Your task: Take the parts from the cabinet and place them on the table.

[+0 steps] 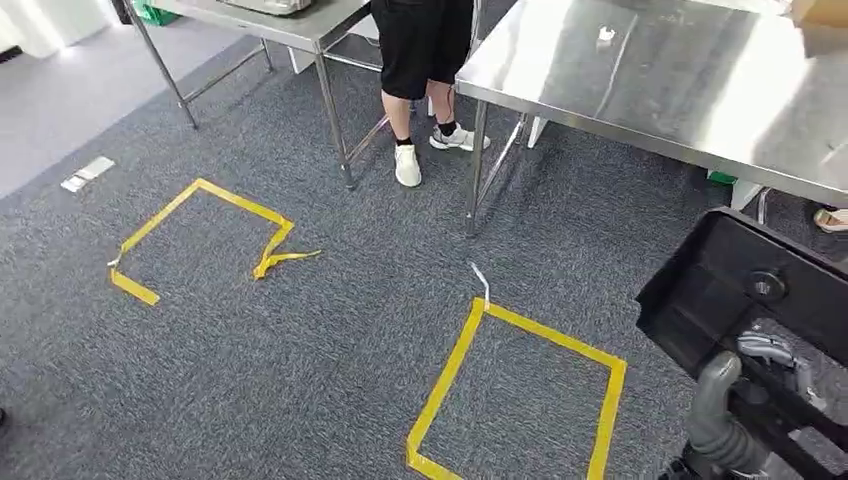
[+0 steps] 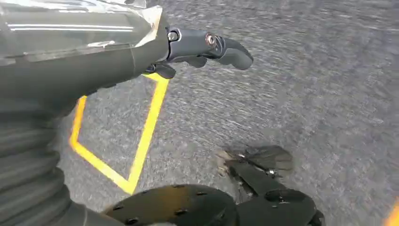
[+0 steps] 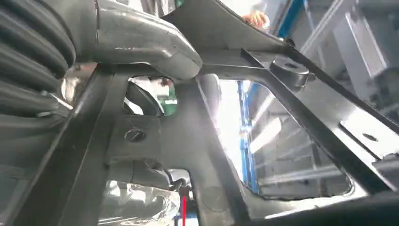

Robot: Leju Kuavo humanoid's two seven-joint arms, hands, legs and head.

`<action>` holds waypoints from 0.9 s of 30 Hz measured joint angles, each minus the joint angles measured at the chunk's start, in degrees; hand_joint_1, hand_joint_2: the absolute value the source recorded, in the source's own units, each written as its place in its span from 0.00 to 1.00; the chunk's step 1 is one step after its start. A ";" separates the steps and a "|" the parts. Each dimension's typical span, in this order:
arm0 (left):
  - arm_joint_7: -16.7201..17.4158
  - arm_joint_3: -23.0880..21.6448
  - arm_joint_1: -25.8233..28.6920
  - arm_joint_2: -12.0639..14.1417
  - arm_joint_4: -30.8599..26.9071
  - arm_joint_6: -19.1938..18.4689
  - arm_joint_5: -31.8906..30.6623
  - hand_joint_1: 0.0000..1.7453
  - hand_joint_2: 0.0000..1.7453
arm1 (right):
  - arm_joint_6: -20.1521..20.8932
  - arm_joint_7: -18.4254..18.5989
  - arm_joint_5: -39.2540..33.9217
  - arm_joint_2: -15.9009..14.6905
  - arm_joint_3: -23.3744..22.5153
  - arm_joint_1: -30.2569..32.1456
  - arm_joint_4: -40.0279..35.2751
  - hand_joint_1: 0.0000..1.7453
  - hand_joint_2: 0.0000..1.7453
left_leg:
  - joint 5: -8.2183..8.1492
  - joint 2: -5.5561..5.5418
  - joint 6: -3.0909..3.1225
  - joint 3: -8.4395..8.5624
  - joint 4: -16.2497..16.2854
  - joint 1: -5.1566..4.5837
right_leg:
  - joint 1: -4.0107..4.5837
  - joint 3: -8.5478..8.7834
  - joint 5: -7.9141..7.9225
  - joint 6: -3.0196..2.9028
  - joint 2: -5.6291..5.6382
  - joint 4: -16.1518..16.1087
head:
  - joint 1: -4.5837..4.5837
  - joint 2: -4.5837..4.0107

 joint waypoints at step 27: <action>1.07 1.36 -1.25 -0.74 -0.02 0.72 -1.29 0.00 1.00 | 0.94 0.22 1.05 0.15 0.24 -1.59 -0.09 1.00 1.00 | 5.58 6.18 1.23 4.01 -9.31 -0.63 | 0.62 -0.38 -0.27 1.67 -1.92 0.49 | 0.41 0.00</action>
